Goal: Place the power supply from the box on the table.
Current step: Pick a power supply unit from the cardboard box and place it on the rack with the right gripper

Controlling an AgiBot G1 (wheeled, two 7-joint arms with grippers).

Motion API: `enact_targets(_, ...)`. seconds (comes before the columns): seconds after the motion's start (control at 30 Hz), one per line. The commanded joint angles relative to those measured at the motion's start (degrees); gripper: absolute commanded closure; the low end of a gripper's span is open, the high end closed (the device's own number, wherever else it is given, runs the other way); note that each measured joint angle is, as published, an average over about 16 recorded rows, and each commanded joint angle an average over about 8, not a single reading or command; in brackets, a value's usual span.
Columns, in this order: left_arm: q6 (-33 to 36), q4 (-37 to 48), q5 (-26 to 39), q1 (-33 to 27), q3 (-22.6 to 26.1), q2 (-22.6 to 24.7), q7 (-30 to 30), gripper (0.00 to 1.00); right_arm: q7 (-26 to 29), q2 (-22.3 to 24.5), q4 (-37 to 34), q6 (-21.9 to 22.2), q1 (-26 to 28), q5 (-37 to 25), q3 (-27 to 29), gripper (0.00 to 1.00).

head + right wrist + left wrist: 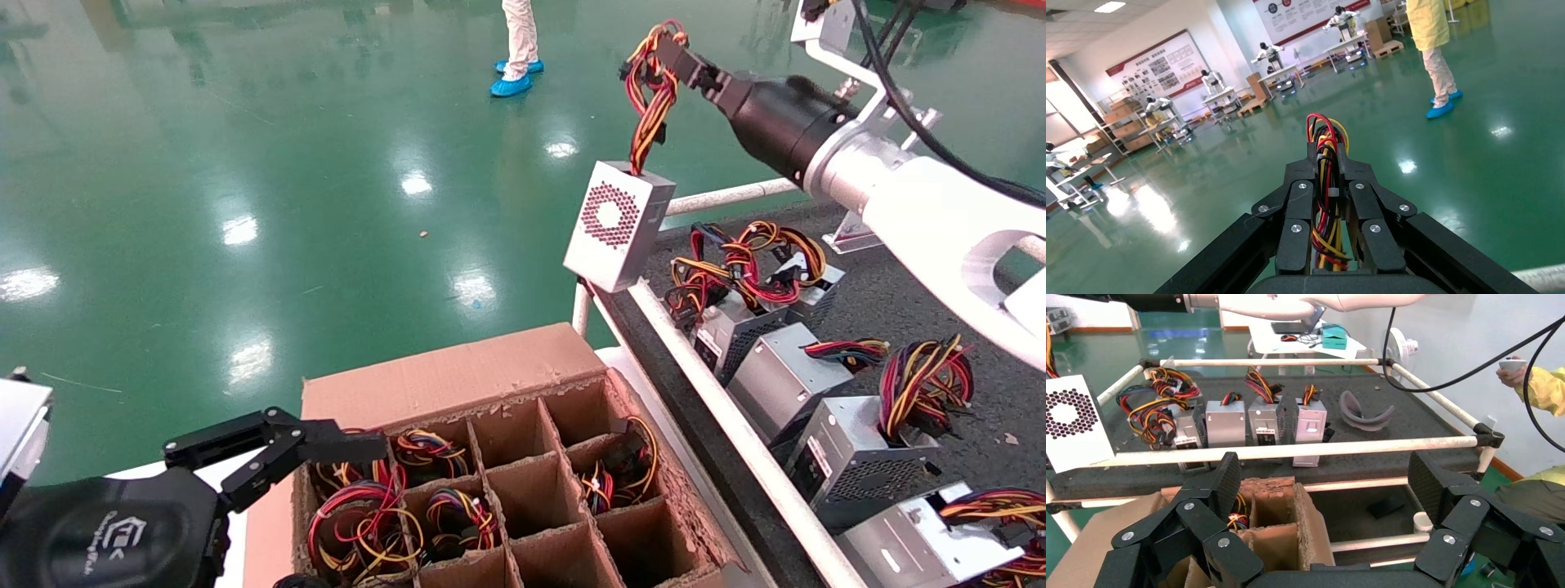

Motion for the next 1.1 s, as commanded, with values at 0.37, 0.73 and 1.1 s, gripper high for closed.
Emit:
enact_targets(0.37,0.0,0.0,0.0,0.0,0.0,0.0,0.0,0.00,-2.7,1.3,-0.3,0.5,-1.2,-0.5,-0.3,1.00)
enact_targets(0.73,0.0,0.0,0.0,0.0,0.1,0.0,0.0,0.00,-4.5,2.1,-0.6,0.5,-3.0,-1.7,-1.2,1.00)
enact_targets(1.1,0.0,0.0,-0.1,0.0,0.1,0.0,0.0,0.00,-5.2,2.6,-0.1,0.5,-3.0,-2.1,-1.5,1.00)
